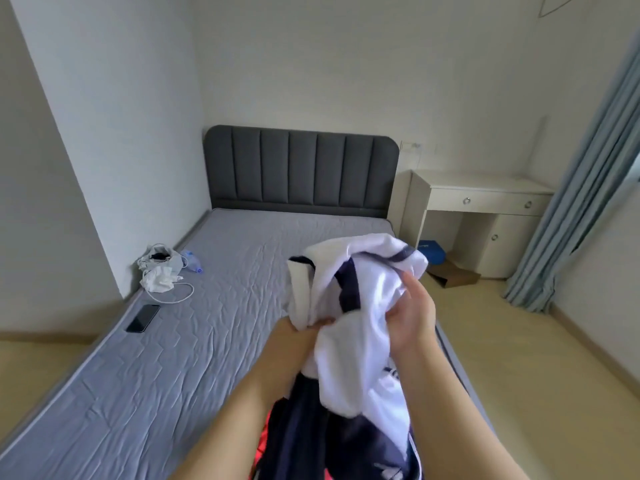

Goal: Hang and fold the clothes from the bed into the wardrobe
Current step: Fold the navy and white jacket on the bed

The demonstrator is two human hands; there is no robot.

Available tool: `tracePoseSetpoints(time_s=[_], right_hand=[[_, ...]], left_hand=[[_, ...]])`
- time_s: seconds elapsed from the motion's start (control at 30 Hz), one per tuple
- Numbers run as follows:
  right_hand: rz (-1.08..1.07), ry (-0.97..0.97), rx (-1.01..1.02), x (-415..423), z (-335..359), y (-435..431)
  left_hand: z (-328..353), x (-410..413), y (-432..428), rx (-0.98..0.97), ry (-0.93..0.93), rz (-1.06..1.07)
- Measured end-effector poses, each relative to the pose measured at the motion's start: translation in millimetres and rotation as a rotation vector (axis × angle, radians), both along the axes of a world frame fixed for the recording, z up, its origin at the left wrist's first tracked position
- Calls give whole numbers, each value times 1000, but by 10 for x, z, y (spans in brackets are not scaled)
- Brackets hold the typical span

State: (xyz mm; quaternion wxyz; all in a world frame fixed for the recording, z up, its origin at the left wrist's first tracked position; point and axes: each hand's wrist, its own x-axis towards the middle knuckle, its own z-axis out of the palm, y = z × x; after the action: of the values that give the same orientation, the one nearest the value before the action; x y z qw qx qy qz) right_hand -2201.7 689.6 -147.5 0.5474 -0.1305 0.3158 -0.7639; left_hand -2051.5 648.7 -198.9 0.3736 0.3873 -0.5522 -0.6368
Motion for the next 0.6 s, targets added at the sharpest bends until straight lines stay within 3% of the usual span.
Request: tracePoseSetpoints(time_s=[0.07,0.2,0.33,0.53,0.6], right_hand=[[-44,2,-69,0,-227,110],[32,183,130,152,-489,187],[103,78,237,179,-653,302],[251,137,147,274,-612,297],[308,144,137,342,-581,261]], left_hand=[[142,-57,-69,87,93,41],[401,-218,-233,238,193,184],[555,-241,-359,393,323,258],[603,-177,-485,513,633,219],[642,-137,-477,482,642,151]])
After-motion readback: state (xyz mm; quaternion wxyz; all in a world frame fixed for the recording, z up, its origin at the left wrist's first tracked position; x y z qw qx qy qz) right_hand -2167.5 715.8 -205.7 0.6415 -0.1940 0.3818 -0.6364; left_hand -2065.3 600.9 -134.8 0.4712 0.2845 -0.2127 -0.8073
